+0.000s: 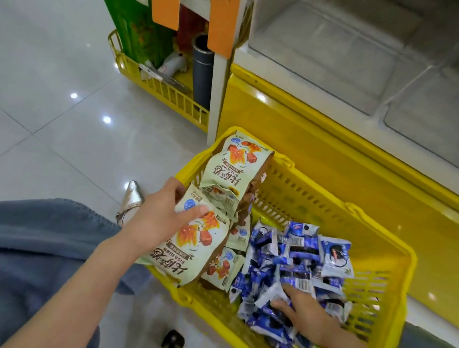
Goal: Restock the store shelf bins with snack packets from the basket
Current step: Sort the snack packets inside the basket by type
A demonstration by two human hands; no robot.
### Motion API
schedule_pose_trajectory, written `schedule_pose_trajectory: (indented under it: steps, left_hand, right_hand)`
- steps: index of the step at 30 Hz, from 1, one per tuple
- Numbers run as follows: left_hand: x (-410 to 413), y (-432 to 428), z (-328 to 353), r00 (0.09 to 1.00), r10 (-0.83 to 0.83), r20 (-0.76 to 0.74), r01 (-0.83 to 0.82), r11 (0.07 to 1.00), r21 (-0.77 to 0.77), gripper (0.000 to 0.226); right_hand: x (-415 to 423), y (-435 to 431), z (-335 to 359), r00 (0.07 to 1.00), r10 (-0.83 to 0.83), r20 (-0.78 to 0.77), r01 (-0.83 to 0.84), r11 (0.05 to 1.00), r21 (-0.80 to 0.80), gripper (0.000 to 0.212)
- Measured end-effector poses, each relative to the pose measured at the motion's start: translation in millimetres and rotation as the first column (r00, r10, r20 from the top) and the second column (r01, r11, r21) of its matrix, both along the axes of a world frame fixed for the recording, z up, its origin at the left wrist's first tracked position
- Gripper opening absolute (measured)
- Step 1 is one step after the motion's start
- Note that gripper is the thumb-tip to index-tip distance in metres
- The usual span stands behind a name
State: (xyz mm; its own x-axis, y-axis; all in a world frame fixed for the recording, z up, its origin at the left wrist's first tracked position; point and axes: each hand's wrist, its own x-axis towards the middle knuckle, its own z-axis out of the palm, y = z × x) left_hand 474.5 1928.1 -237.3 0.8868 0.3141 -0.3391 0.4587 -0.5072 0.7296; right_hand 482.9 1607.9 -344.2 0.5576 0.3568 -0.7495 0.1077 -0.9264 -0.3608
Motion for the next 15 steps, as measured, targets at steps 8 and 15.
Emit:
schedule_pose_trajectory:
  steps: [8, 15]
  left_hand:
    - [-8, -35, 23, 0.968, 0.119, 0.221, -0.091, 0.987, -0.132, 0.026]
    - [-14, -64, 32, 0.83, 0.47, 0.301, -0.312, 0.838, -0.449, 0.021]
  right_hand:
    - [-6, 29, 67, 0.929, -0.349, 0.123, 0.287, 0.889, 0.356, 0.046]
    - [-20, 90, 138, 0.859, -0.408, -0.309, 0.504, 0.571, 0.649, 0.075]
